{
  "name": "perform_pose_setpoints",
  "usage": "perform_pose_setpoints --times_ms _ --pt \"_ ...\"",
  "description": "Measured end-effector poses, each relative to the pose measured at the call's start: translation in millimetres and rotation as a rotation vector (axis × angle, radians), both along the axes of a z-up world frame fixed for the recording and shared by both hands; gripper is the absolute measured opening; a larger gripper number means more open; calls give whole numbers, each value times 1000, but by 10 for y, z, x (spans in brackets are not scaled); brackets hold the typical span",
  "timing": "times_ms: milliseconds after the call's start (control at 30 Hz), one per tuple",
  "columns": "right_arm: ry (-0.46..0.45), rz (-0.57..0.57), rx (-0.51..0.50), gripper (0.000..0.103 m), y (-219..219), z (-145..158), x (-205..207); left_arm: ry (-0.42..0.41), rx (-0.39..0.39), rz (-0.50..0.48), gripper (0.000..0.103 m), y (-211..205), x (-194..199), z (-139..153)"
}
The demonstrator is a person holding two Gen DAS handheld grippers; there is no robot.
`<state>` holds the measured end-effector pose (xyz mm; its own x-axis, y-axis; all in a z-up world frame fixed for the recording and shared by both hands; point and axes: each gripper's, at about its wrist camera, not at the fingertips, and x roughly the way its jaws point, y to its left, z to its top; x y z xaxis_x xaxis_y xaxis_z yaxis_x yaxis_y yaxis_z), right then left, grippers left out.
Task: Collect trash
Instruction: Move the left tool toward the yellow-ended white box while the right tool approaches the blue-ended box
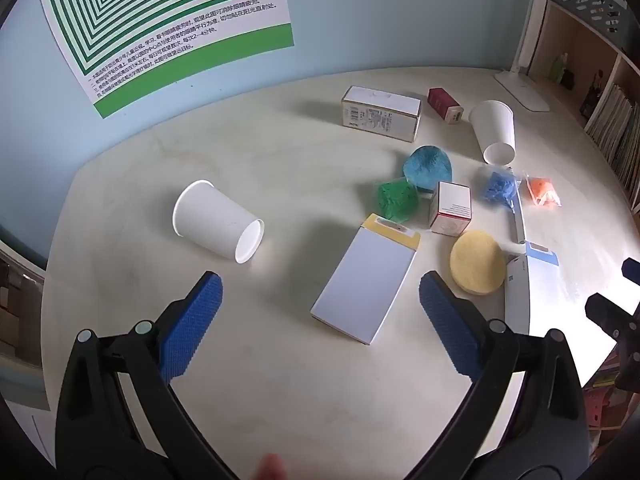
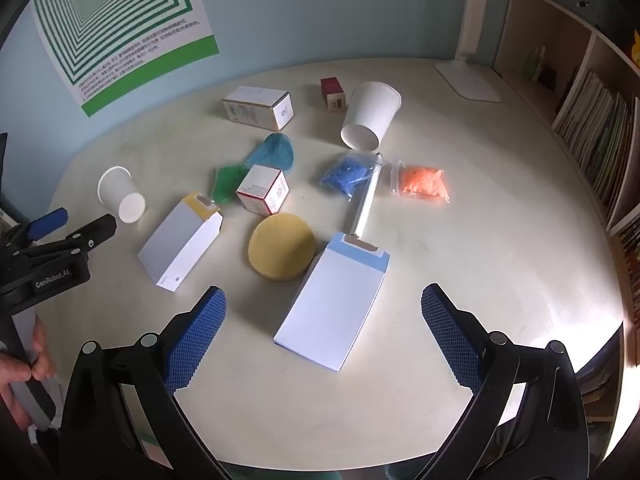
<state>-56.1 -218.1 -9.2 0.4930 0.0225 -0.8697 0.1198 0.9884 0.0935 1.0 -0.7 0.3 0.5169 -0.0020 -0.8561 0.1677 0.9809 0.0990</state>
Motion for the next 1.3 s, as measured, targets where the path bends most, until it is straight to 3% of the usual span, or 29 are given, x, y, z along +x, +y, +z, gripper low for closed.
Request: perform_pose_setpoints --times_ms 400,633,1300 --pt "17 -9 26 97 14 -40 -64 17 -20 5 96 115 -18 -104" --pt "44 -25 40 97 -23 -52 -29 45 18 -6 97 9 31 -160" --pt "97 -32 67 97 -34 -198 61 81 24 -28 97 -38 98 -281"
